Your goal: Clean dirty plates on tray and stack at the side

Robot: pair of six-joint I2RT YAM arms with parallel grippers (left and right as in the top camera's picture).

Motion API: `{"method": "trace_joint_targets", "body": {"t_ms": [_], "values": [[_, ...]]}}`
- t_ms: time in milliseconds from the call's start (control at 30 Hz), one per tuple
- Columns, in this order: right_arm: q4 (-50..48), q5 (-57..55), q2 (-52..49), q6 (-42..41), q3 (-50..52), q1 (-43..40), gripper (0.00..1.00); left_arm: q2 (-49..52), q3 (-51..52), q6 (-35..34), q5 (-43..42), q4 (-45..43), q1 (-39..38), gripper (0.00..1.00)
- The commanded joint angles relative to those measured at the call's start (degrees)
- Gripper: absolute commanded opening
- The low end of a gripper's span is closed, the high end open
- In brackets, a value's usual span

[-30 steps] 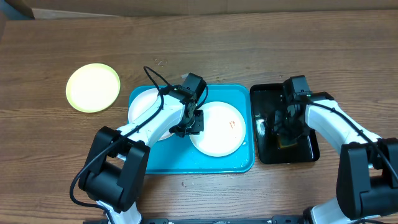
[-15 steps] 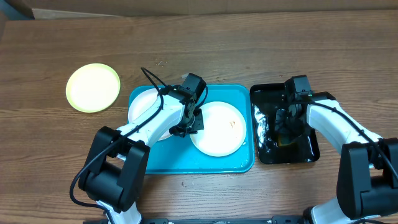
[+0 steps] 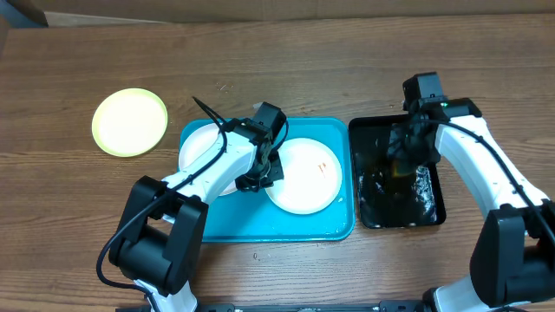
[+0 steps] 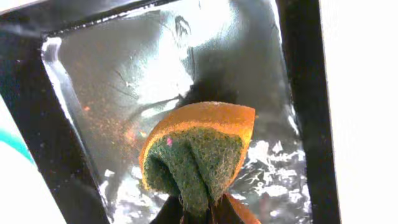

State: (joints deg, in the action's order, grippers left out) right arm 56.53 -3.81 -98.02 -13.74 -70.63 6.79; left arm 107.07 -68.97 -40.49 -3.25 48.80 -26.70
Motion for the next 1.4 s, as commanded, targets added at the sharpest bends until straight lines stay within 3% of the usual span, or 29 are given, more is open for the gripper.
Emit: {"method": "trace_joint_targets", "body": {"t_ms": [0,133,233,333,867,967,1000,1100,1200,1267,1300,1367], "values": [[1.3,-1.1,1.5,1.5,-1.1,-0.1,0.04,1.0,0.3,-3.4,1.0,-0.3,1.0,0.04],[-0.2,6.6,1.5,1.1,-1.1,0.0,0.04,1.0,0.3,-3.5,1.3,-0.5,1.0,0.04],[0.8,2.7,1.5,-4.6,-1.1,-0.3,0.04,1.0,0.3,-3.5,1.1,-1.5,1.0,0.04],[1.1,2.1,1.5,-0.5,-1.1,-0.1,0.04,1.0,0.3,-3.4,1.1,-1.5,1.0,0.04],[2.6,9.7,1.5,0.7,-4.3,0.0,0.04,1.0,0.3,-3.4,1.0,-1.8,1.0,0.04],[4.5,6.6,1.5,2.4,-5.2,0.0,0.27,1.0,0.3,-3.4,1.1,-1.7,1.0,0.04],[5.0,4.9,1.5,2.4,-5.2,0.0,0.27,1.0,0.3,-3.3,1.1,-1.7,1.0,0.04],[5.6,-1.0,1.3,2.4,-3.6,0.0,0.09,1.0,0.3,-3.3,1.1,-1.7,1.0,0.04],[4.3,-1.3,0.8,2.4,-0.7,0.0,0.1,1.0,0.3,-3.3,1.0,-1.7,1.0,0.04],[3.3,-1.2,0.5,1.2,1.3,0.0,0.3,1.0,0.3,-3.2,1.0,-1.8,1.0,0.04],[2.1,-0.4,0.5,1.1,2.4,0.0,0.49,1.0,0.3,-3.2,1.1,-1.7,1.0,0.04],[1.4,1.1,0.5,1.2,2.5,0.0,0.57,1.0,0.3,-3.0,1.1,-1.7,1.0,0.04]]}}
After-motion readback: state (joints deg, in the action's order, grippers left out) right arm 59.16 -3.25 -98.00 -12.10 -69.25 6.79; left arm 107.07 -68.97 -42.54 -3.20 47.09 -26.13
